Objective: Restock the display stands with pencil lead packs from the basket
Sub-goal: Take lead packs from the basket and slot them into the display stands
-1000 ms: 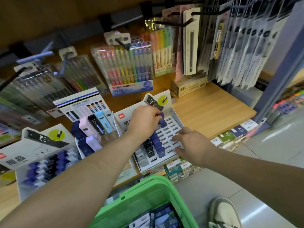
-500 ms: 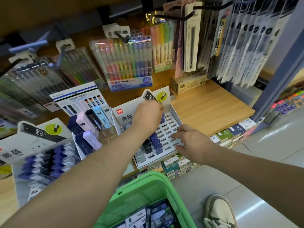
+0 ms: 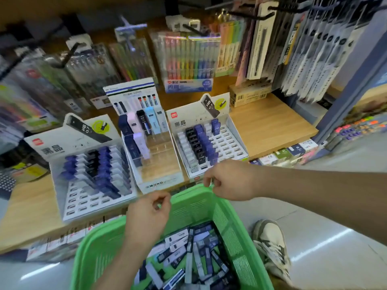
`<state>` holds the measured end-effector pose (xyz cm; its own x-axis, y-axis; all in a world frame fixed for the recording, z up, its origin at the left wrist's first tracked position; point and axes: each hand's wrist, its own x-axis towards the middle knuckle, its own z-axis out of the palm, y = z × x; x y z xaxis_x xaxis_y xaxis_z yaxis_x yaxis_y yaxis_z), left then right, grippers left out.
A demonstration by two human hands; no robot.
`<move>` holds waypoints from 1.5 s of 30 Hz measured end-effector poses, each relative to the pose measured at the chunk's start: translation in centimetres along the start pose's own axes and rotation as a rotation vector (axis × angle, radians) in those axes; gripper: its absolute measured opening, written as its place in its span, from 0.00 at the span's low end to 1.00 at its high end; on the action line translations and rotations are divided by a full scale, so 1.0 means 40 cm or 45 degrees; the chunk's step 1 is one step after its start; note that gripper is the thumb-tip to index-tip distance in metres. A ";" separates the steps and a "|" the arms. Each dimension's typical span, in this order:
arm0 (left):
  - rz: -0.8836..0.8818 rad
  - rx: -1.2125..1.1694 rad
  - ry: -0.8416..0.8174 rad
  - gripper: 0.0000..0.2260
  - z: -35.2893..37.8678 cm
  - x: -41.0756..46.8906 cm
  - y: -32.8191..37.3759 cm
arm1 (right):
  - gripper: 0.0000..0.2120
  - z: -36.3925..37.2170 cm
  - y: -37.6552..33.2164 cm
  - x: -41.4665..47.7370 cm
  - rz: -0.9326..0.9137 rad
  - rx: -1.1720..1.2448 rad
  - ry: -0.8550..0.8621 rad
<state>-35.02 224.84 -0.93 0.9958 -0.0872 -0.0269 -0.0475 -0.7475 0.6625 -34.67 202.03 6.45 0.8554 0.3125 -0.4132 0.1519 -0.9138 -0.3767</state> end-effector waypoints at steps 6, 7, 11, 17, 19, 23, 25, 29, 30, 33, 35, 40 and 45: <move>-0.186 0.237 -0.338 0.12 0.098 -0.101 -0.229 | 0.19 0.307 -0.046 0.062 0.203 0.104 -0.281; -0.219 0.256 -0.381 0.13 0.114 -0.117 -0.264 | 0.20 0.366 -0.040 0.074 0.263 0.132 -0.294; -0.204 0.400 -0.677 0.21 0.181 -0.180 -0.388 | 0.31 0.559 -0.012 0.121 0.415 0.206 -0.257; 0.019 0.744 -1.079 0.35 0.260 -0.249 -0.489 | 0.40 0.699 0.023 0.212 0.416 0.064 -0.224; 0.100 0.860 -1.043 0.32 0.281 -0.256 -0.486 | 0.44 0.723 0.031 0.238 0.420 0.009 -0.261; 0.086 0.864 -1.026 0.31 0.315 -0.254 -0.475 | 0.42 0.758 0.028 0.255 0.450 -0.157 -0.212; 0.089 0.848 -1.015 0.32 0.321 -0.242 -0.472 | 0.34 0.771 0.028 0.252 0.459 -0.132 -0.185; 0.112 0.813 -1.012 0.25 0.332 -0.220 -0.460 | 0.26 0.791 0.019 0.239 0.402 -0.038 -0.234; 0.111 0.810 -1.022 0.23 0.336 -0.218 -0.456 | 0.25 0.796 0.015 0.236 0.377 -0.064 -0.255; 0.072 0.749 -0.973 0.20 0.330 -0.207 -0.453 | 0.18 0.810 0.001 0.221 0.353 -0.062 -0.271; -0.019 0.585 -0.831 0.16 0.310 -0.199 -0.456 | 0.13 0.815 -0.005 0.209 0.370 0.040 -0.210; -0.645 -0.277 -0.687 0.09 0.267 -0.179 -0.439 | 0.10 0.792 -0.003 0.210 0.722 0.888 0.026; -1.095 -1.044 -0.578 0.08 0.251 -0.177 -0.353 | 0.14 0.722 -0.036 0.225 1.091 1.757 0.055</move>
<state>-42.18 229.41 -17.62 0.5577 -0.1167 -0.8218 0.8215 -0.0644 0.5666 -41.51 213.66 -20.66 0.4668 -0.1665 -0.8686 -0.8656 0.1155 -0.4873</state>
